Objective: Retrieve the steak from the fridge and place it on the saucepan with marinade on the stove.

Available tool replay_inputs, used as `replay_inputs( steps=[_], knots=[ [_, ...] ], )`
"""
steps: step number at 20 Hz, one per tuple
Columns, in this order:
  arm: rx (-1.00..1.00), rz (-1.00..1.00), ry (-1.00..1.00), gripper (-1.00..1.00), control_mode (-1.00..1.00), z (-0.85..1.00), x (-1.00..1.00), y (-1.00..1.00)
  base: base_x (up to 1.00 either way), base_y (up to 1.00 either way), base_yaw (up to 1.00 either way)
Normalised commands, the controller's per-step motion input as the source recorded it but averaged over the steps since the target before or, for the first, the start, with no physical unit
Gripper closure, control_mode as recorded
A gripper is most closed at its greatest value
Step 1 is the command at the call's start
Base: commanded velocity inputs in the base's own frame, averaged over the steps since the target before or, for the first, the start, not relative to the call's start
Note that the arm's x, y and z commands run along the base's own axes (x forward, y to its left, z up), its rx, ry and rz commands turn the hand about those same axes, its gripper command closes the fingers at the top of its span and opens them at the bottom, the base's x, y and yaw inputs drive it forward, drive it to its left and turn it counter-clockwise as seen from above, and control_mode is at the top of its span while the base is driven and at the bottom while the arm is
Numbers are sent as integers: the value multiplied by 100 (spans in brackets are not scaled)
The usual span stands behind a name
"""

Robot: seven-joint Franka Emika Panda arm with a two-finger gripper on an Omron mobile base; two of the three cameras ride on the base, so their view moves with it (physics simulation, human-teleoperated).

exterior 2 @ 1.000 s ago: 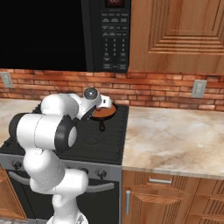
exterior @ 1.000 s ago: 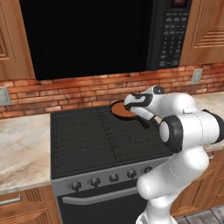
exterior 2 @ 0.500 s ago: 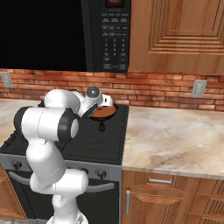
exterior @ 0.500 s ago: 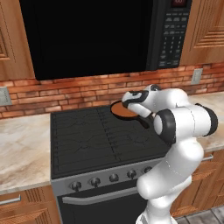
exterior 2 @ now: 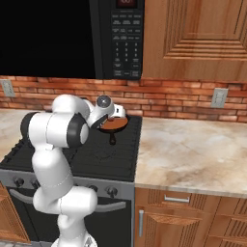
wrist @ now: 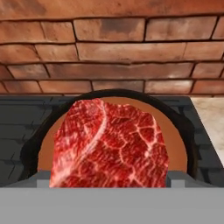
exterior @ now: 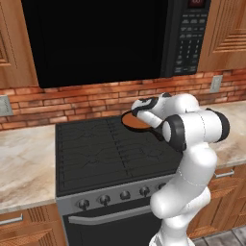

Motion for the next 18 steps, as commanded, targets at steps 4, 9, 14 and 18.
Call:
replay_inputs(
  steps=[4, 9, 14, 18],
  knots=[
    [-1, 0, 0, 100, -100, -15, 19, 0, 0, 0, 0],
    [-1, 0, 0, -100, -100, -14, 22, 10, 0, 0, 0],
    [0, 0, -1, -100, -100, -1, 8, 1, 0, 0, 0],
    [0, -2, 0, -100, -100, 0, 3, 0, 0, 0, 0]
  ],
)
